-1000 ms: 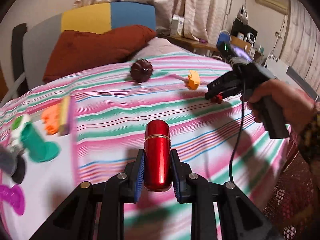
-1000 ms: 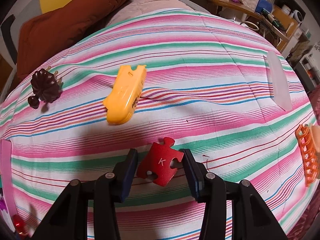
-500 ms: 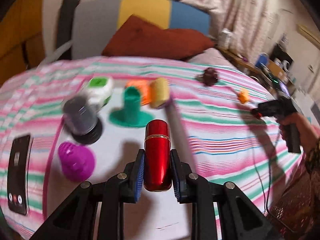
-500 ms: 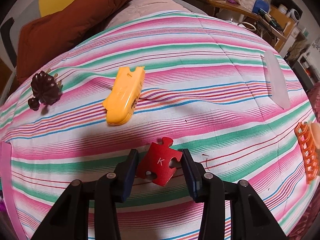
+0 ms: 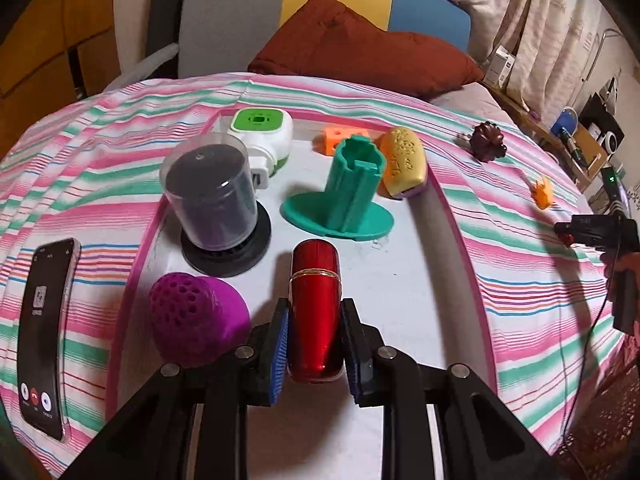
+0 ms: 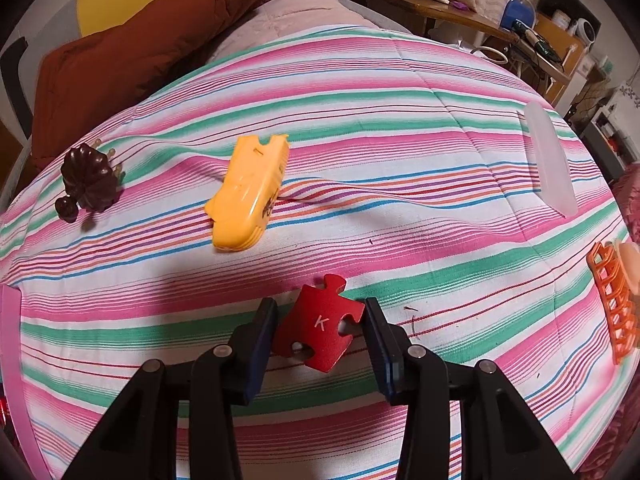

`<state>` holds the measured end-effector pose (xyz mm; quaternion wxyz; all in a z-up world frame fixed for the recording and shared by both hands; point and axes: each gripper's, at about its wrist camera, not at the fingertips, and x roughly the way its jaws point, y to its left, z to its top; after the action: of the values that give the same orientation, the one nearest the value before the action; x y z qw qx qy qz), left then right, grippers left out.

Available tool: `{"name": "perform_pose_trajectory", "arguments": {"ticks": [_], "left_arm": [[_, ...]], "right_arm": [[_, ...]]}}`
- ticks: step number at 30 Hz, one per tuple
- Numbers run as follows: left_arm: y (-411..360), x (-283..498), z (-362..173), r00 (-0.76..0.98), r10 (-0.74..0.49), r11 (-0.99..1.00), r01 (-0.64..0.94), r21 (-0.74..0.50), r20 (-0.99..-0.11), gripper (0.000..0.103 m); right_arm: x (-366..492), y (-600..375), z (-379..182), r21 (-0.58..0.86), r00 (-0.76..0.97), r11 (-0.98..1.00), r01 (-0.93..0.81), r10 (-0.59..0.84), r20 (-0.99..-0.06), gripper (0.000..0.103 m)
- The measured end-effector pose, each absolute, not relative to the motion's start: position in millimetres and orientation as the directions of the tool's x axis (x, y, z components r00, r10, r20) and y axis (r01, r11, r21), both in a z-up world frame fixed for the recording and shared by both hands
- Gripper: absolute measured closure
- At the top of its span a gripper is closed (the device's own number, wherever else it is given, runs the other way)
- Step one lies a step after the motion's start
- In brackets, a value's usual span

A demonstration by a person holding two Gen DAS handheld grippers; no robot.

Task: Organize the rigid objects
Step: 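Carry the red cylinder into the tray beside the magenta toy and open left tool, then carry the red puzzle piece into the tray and open right tool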

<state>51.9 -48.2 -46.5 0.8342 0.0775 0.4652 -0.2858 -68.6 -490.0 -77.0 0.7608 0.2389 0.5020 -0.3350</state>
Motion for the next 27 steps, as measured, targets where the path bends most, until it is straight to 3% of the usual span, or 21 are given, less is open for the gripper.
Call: {"name": "perform_pose_trajectory", "arguments": {"ticks": [9, 13, 17, 21, 27], "left_arm": [[-35, 36, -36, 0.459, -0.430, 0.830, 0.540, -0.140, -0.778, 0.072], [-26, 19, -27, 0.506, -0.451, 0.820, 0.559, -0.119, -0.735, 0.071], [-18, 9, -24, 0.520, -0.468, 0.816, 0.566, -0.122, -0.714, 0.071], [-13, 2, -26, 0.513, -0.476, 0.811, 0.571, -0.130, -0.715, 0.071], [-4, -4, -26, 0.506, -0.500, 0.802, 0.576, -0.155, -0.703, 0.071]], "right_arm": [[-100, -493, -70, 0.261, 0.404, 0.547, 0.796, -0.158, -0.901, 0.059], [-108, -477, -58, 0.265, 0.427, 0.560, 0.785, -0.179, -0.886, 0.060], [-106, -452, -47, 0.291, 0.488, 0.625, 0.724, -0.166, -0.857, 0.059], [-97, -416, -39, 0.415, 0.595, 0.679, 0.606, -0.040, -0.803, 0.059], [-80, -338, -16, 0.478, 0.676, 0.780, 0.404, 0.097, -0.730, 0.059]]}}
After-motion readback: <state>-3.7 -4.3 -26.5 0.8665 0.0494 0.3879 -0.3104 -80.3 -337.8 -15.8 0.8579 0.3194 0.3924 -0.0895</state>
